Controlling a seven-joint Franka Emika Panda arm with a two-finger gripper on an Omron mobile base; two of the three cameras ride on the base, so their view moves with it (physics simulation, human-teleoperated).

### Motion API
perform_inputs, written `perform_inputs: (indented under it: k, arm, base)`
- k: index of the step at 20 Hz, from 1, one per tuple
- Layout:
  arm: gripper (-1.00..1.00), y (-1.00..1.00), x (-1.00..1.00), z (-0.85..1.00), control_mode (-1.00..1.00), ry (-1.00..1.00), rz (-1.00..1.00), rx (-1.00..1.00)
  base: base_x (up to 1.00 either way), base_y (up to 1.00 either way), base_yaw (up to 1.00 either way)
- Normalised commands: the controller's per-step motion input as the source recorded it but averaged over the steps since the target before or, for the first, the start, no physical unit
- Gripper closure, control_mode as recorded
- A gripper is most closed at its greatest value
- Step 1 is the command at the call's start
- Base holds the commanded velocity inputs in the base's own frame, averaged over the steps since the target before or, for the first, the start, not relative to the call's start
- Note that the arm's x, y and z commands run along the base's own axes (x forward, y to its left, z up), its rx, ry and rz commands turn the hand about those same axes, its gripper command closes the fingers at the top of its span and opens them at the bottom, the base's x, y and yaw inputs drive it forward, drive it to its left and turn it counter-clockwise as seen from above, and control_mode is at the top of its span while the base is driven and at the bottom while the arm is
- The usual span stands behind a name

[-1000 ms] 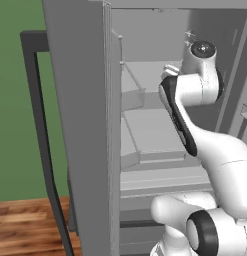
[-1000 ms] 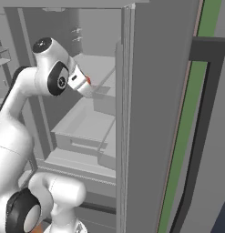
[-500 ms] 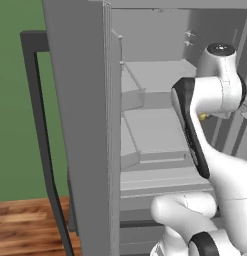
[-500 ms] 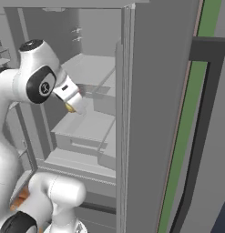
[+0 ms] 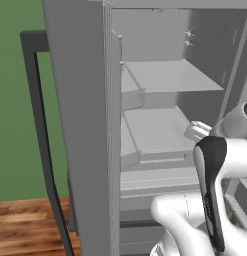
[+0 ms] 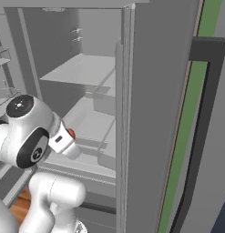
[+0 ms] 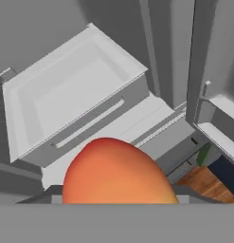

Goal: Place the cold items (mango and onion) from the fridge in one tupperware on the dining counter. Place the warm items (hot dog and kebab skewer) in the stove area in another tupperware.

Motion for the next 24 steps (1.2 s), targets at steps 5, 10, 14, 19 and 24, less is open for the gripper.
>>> perform_inputs:
  k: [5,10,14,19,24]
  arm:
    - [1.00,0.00,-0.83,-0.71,-1.00,-0.03,0.00,0.00]
    - [1.00,0.00,-0.46,-0.38,-1.00,0.01,0.00,0.00]
    - [1.00,0.00,-0.48,-0.34,-1.00,0.00,0.00,0.00]
    - [1.00,0.00,-0.54,-0.39,-1.00,0.01,0.16,0.00]
    - [1.00,0.00,-0.42,-0.30,-1.00,0.01,0.21,0.00]
  base:
    - [0.00,0.00,0.00]
    - [0.00,0.00,0.00]
    - [0.00,0.00,0.00]
    - [0.00,0.00,0.00]
    - [0.00,0.00,0.00]
